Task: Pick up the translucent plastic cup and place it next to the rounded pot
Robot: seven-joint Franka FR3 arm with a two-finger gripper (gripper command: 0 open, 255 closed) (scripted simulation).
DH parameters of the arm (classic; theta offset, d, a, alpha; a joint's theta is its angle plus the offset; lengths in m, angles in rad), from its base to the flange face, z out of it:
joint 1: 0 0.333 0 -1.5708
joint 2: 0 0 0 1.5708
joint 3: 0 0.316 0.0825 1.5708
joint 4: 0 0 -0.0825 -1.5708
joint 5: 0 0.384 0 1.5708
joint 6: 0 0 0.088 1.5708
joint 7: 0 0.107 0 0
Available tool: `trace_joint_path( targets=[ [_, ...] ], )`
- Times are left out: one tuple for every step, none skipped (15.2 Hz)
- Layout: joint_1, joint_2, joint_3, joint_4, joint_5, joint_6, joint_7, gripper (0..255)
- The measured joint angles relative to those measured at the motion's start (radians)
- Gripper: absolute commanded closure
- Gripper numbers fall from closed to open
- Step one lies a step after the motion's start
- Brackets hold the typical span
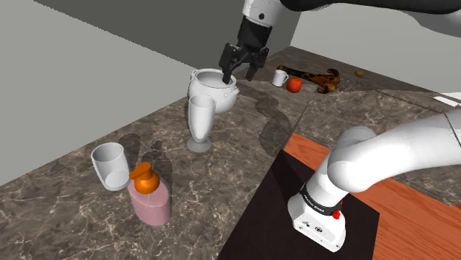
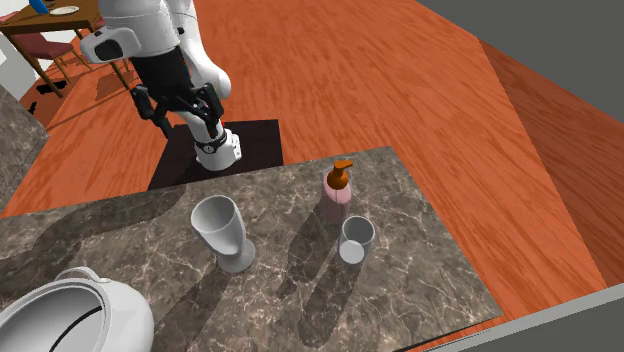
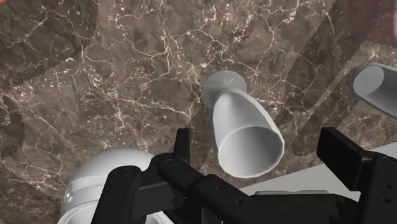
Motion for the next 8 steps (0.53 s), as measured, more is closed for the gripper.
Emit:
trace_joint_path(
  targets=[
    [0.002,0.024,0.024,0.012,0.004,0.011,0.028,0],
    [0.004,0.050,0.050,0.016,0.009,0.033,0.057,0],
    [0.004,0.078,0.072,0.022,0.010,0.052,0.081,0],
    [0.008,0.092,0.095,0.023,0.013,0.063,0.108,0],
    [0.006,0.120,0.115,0.028,0.011,0.084,0.131,0],
    [0.005,0.155,0.141,0.046,0.009,0.100,0.161,0],
    [0.004,0.186,0.162,0.055,0.005,0.119,0.187,0],
    [0.003,0.219,0.186,0.068,0.000,0.136,0.216,0]
  ],
)
